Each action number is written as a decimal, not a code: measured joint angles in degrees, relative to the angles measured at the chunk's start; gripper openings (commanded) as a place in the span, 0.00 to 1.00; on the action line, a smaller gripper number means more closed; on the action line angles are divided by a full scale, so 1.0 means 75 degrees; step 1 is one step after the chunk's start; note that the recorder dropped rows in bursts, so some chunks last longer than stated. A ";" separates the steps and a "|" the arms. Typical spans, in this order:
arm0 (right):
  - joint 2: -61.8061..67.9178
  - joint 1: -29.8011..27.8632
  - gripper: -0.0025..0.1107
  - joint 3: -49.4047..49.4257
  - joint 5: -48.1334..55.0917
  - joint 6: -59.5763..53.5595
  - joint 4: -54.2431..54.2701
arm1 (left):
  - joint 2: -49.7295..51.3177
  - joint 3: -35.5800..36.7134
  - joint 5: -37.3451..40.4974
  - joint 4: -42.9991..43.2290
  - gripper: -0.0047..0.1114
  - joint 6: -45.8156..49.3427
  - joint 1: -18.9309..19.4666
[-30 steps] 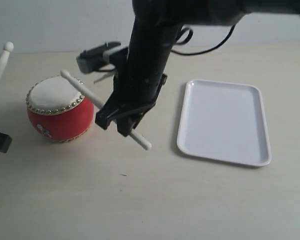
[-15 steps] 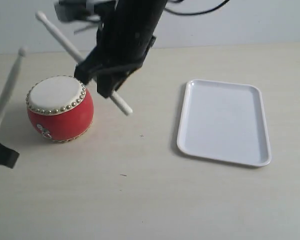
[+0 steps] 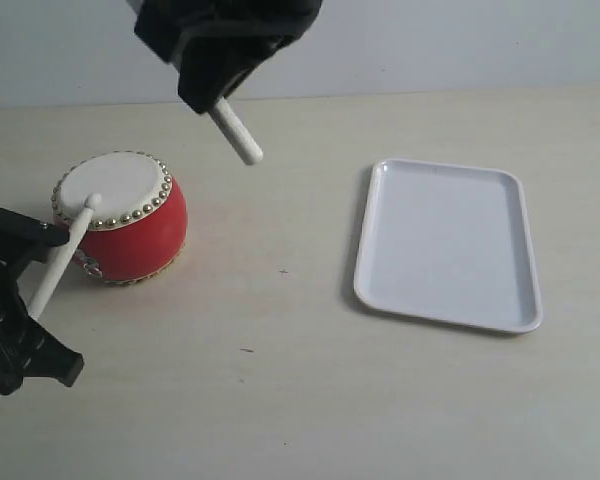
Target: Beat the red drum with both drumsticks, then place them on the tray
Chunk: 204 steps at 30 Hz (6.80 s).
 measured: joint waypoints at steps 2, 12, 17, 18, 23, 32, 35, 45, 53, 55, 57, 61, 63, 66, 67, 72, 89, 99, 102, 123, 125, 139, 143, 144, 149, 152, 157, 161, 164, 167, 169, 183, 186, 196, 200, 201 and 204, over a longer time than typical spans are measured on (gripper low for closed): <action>0.0293 0.0000 0.02 0.0355 -0.0011 -0.0017 0.0000 | -0.0196 -0.0097 0.0210 0.0000 0.04 -0.0049 0.0031; 0.3191 0.0000 0.02 0.1050 -0.0815 -0.0054 -0.0242 | -0.2459 -0.0260 0.1111 -0.0105 0.04 -0.0070 0.0029; 0.3676 0.0000 0.02 0.0509 -0.0548 0.0109 -0.0320 | -0.3419 -0.0260 0.1281 -0.0223 0.04 0.0063 0.0029; 0.3656 0.0000 0.02 0.0477 -0.0548 0.0110 -0.0320 | -0.3485 -0.0260 0.1248 -0.0223 0.04 0.0105 0.0029; 0.2614 0.0000 0.02 0.0427 -0.0394 0.0139 -0.0261 | -0.2925 -0.0260 0.0862 -0.0235 0.04 0.0199 0.0029; 0.0325 0.0000 0.02 0.0360 -0.0057 0.0139 -0.0168 | 0.0340 -0.0718 0.0747 -0.0240 0.04 0.0274 0.0029; -0.0041 0.0000 0.02 0.0360 -0.0029 0.0139 -0.0123 | 0.0888 -0.1150 0.1251 -0.0134 0.04 0.0172 0.0029; 0.1008 0.0000 0.02 0.0343 -0.0026 0.0090 -0.0045 | -0.0942 -0.1503 0.1925 -0.0088 0.04 -0.0029 0.0029; 0.3461 0.0000 0.02 0.0343 -0.0240 -0.0038 0.0004 | -0.3217 -0.1503 0.2088 -0.0279 0.04 -0.0029 0.0029; 0.3758 0.0000 0.02 0.0343 -0.0260 -0.0037 -0.0092 | -0.3660 -0.1503 0.2125 -0.0292 0.04 -0.0013 0.0029; 0.3759 0.0000 0.02 0.0343 -0.0277 -0.0037 -0.0202 | -0.3996 -0.1503 0.2153 -0.0309 0.04 0.0023 0.0029; 0.3096 0.0000 0.02 0.0343 -0.0306 -0.0008 -0.0229 | -0.4257 -0.1503 0.2212 -0.0309 0.04 0.0057 0.0029; 0.2541 0.0000 0.02 0.0314 -0.0234 0.0020 -0.0229 | -0.4276 -0.1503 0.2212 -0.0342 0.04 0.0072 0.0029; 0.1582 0.0000 0.02 0.0279 -0.0113 0.0032 -0.0229 | -0.4260 -0.1322 0.2057 -0.0372 0.04 0.0072 0.0029; 0.1314 0.0000 0.02 0.0279 -0.0098 0.0032 -0.0229 | -0.4260 -0.1207 0.1916 -0.0372 0.04 0.0072 0.0029; -0.0467 0.0000 0.02 0.0279 -0.0065 0.0054 -0.0475 | -0.4201 -0.0409 0.0480 -0.0904 0.04 0.0313 0.0029; -0.1456 -0.2180 0.02 0.2584 0.0032 0.1662 -0.2227 | -0.4201 -0.0219 -0.1162 -0.3992 0.04 0.3615 0.0029; -0.1279 -0.3726 0.02 0.3350 -0.0261 0.1950 -0.1280 | -0.4201 -0.0219 -0.1230 -0.3992 0.04 0.3813 0.0029; -0.1046 -0.3824 0.02 0.3350 -0.0355 0.2336 -0.1248 | -0.4201 -0.0161 -0.1325 -0.3992 0.04 0.3840 0.0029; 0.1534 -0.4518 0.02 0.3368 -0.1225 0.3578 -0.0950 | -0.4201 0.0026 -0.1529 -0.4047 0.04 0.4023 0.0029; 0.1534 -0.4744 0.02 0.3368 -0.1198 0.3536 -0.0950 | -0.4201 0.0026 -0.1542 -0.4047 0.04 0.4028 0.0029; 0.1978 -0.4964 0.02 0.3368 -0.1187 0.3336 -0.0886 | -0.4201 0.0026 -0.1542 -0.4047 0.04 0.4041 0.0029; 0.2045 -0.4964 0.02 0.3393 -0.1147 0.3336 -0.0871 | -0.4201 0.0026 -0.1542 -0.4047 0.04 0.4041 0.0029; 0.2078 -0.4964 0.02 0.3445 -0.1190 0.3336 -0.0870 | -0.4201 0.0026 -0.1542 -0.4047 0.04 0.4041 0.0029; 0.2219 -0.4964 0.02 0.3656 -0.1384 0.3336 -0.0824 | -0.4201 0.0026 -0.1542 -0.4047 0.04 0.4041 0.0029; 0.2219 -0.4964 0.02 0.3656 -0.1400 0.3336 -0.0811 | -0.4201 0.0026 -0.1542 -0.4047 0.04 0.4041 0.0029; 0.2219 -0.4964 0.05 0.3656 -0.1383 0.3322 -0.0811 | -0.4201 0.0026 -0.1542 -0.4047 0.04 0.4041 0.0029; 0.2219 -0.4964 0.21 0.3656 -0.1383 0.3310 -0.0811 | -0.4201 0.0026 -0.1542 -0.4047 0.04 0.4041 0.0029; 0.2219 -0.4964 0.30 0.3656 -0.1383 0.3310 -0.0811 | -0.4201 0.0026 -0.1542 -0.4047 0.04 0.4041 0.0029; 0.2219 -0.4964 0.38 0.3656 -0.1398 0.3167 -0.0811 | -0.4201 0.0026 -0.1542 -0.4047 0.04 0.4041 0.0029; 0.2219 -0.4964 0.40 0.3656 -0.1411 0.2970 -0.0811 | -0.4201 0.0026 -0.1542 -0.4047 0.04 0.4041 0.0029; 0.0761 -0.4995 0.40 0.3710 -0.1310 -0.3024 0.3911 | -0.4201 0.0026 -0.2078 -0.4269 0.04 0.4103 0.0029; 0.0629 -0.4919 0.40 0.4007 -0.0328 -0.5710 0.6398 | -0.4201 0.0038 -0.2078 -0.4632 0.04 0.4490 0.0029; 0.0578 -0.3648 0.40 0.4857 -0.0072 -0.9513 0.8276 | -0.4201 0.0038 -0.2049 -0.7043 0.04 0.6818 0.0029; 0.0551 -0.3064 0.41 0.4856 -0.0056 -1.0271 0.8603 | -0.4201 0.0038 -0.1878 -0.7471 0.04 0.7345 0.0029; 0.0532 -0.2996 0.41 0.4856 -0.0038 -1.0437 0.8685 | -0.4201 0.0038 -0.1743 -0.7544 0.04 0.7486 0.0029; 0.0366 -0.2941 0.41 0.4856 -0.0038 -1.0703 0.8936 | -0.4201 0.0038 -0.1450 -0.7784 0.04 0.7763 0.0029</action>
